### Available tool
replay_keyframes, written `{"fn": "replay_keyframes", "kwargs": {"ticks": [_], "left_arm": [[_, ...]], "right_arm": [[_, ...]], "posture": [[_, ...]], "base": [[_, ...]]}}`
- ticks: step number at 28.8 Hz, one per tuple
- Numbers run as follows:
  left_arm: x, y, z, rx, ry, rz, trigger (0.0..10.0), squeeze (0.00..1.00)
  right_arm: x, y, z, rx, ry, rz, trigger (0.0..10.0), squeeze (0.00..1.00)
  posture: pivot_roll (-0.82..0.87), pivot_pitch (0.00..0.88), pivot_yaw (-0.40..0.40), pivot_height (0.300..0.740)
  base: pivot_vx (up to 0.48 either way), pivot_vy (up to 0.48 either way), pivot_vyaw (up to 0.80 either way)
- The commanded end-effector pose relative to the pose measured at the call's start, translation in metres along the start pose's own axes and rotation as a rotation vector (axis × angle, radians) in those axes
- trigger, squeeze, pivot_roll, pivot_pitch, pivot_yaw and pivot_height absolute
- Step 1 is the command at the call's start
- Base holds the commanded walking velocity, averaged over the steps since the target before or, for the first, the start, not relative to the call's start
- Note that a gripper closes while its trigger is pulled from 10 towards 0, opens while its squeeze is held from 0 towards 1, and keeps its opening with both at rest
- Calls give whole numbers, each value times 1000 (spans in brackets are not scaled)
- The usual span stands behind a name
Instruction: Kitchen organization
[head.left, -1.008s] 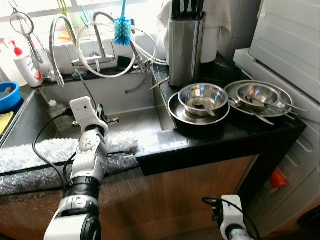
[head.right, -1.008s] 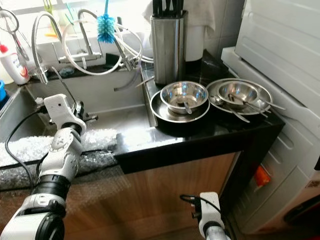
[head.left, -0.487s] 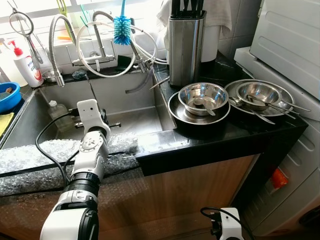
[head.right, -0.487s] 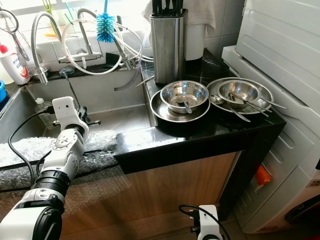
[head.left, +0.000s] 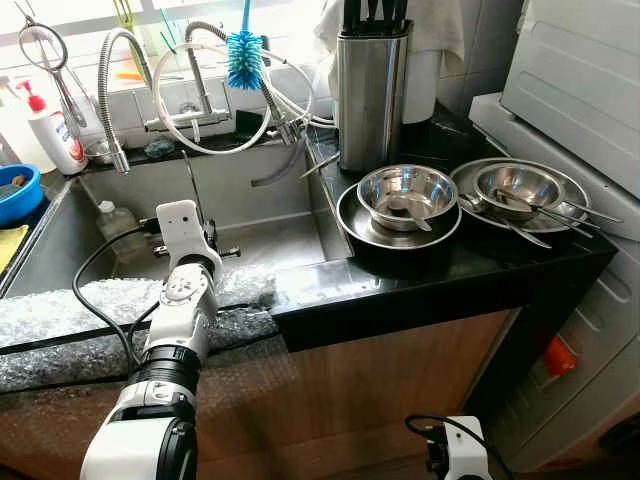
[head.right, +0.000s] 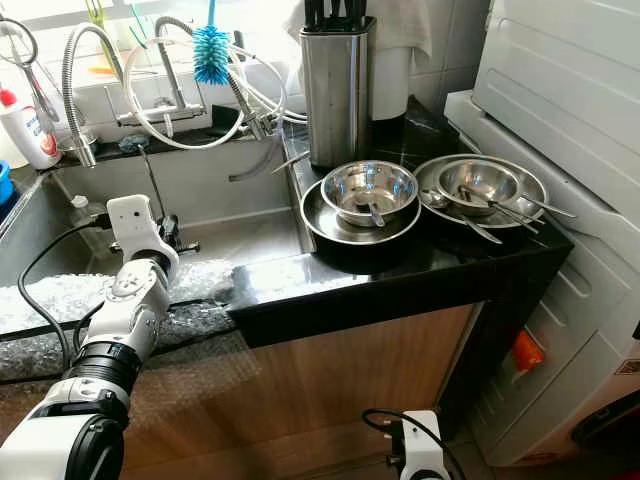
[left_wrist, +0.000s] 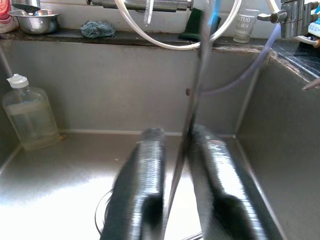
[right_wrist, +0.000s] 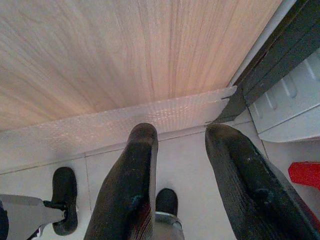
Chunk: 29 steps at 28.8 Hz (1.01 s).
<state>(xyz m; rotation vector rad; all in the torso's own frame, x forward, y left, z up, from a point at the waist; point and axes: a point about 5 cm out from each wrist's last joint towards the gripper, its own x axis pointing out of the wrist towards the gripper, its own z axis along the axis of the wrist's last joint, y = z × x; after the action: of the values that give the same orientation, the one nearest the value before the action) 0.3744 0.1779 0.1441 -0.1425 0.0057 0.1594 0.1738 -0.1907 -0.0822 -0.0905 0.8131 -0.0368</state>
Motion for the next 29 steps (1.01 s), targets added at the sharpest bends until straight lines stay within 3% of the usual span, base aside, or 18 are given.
{"fn": "replay_keyframes", "kwargs": {"ticks": [1,7,11,12,17,18,21,24,27,29], "left_arm": [[-2,4,-10,29,43,12,10000,1000],[-2,5,-9,23,36,20,10000,1000],[-2,6,-2,4,-19,36,10000,1000],[-2,5,9,-11,-90,24,10000,0],[-4,3,35,-3,-238,-7,10000,0],[-5,4,55,13,-333,-24,10000,0],[-11,10,81,27,-440,-43,10000,0],[-14,15,87,43,-467,-48,10000,0],[-32,41,89,118,-487,-41,10000,0],[-40,49,85,123,-478,-48,10000,0]], "right_arm": [[0,2,-3,2,14,10,10000,0],[-1,3,-4,3,21,10,10000,0],[0,3,-3,3,21,10,10000,0],[0,2,-3,4,18,10,10000,0],[0,2,-1,6,11,10,10000,0],[1,2,1,4,5,10,10000,0],[1,1,3,2,-6,12,10000,0],[1,1,3,2,-9,13,10000,0],[2,2,8,9,-31,13,10000,0],[3,3,9,8,-41,16,10000,0]], "posture": [[6,0,105,740],[6,0,103,740],[7,0,103,740],[8,0,102,740],[6,0,104,740],[4,0,106,740],[4,0,111,740],[3,0,114,740],[2,0,122,740],[3,0,124,740]], "base": [[0,0,0],[0,0,0],[0,0,0],[0,0,0],[0,0,0],[0,0,0],[0,0,0],[0,0,0],[0,0,0],[0,0,0]]}}
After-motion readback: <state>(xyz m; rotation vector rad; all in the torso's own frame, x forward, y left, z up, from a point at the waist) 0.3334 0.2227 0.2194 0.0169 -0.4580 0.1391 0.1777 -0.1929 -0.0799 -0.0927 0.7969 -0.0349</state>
